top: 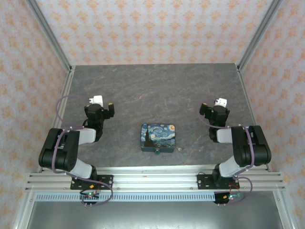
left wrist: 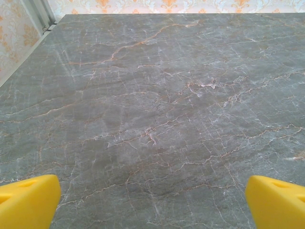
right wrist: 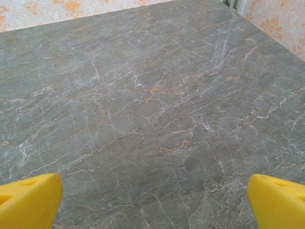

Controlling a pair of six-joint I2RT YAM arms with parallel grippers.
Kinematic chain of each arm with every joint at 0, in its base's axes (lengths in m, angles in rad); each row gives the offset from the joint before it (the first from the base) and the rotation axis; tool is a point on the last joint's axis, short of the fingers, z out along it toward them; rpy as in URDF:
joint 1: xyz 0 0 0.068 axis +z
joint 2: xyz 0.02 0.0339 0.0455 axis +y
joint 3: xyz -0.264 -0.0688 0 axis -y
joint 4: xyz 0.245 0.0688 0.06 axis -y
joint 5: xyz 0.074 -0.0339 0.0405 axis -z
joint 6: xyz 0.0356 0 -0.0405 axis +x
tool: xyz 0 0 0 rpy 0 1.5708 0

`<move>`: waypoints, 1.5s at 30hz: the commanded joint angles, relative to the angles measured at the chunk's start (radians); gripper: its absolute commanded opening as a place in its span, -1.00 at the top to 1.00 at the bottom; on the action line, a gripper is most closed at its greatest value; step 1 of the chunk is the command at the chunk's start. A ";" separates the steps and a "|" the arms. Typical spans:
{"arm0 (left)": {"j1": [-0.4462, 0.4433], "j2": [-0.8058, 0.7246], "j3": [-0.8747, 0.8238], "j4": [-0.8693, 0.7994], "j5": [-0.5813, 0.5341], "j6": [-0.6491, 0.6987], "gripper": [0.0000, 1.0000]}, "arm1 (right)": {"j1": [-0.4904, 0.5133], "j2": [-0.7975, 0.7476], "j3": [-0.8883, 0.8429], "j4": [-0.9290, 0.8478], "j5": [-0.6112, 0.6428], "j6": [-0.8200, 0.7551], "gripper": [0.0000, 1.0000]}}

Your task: Unlock a padlock with a key

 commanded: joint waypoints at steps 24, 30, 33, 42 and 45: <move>0.004 -0.242 0.188 -0.461 0.031 -0.016 -1.00 | -0.013 -0.381 0.119 -0.430 0.110 0.287 -0.99; -0.021 -0.384 0.310 -0.747 0.058 -0.168 -1.00 | -0.016 -0.483 0.107 -0.522 -0.073 0.528 -0.99; -0.039 -0.422 0.393 -0.916 0.059 -0.260 -1.00 | -0.015 -0.484 0.153 -0.689 -0.203 0.530 -0.94; -0.065 -0.341 0.595 -1.319 0.212 -0.391 -1.00 | 0.031 -0.429 0.200 -1.019 -0.568 0.601 -0.41; -0.090 -0.321 0.586 -1.342 0.281 -0.395 -1.00 | 0.124 -0.467 0.187 -1.056 -0.544 0.649 -0.38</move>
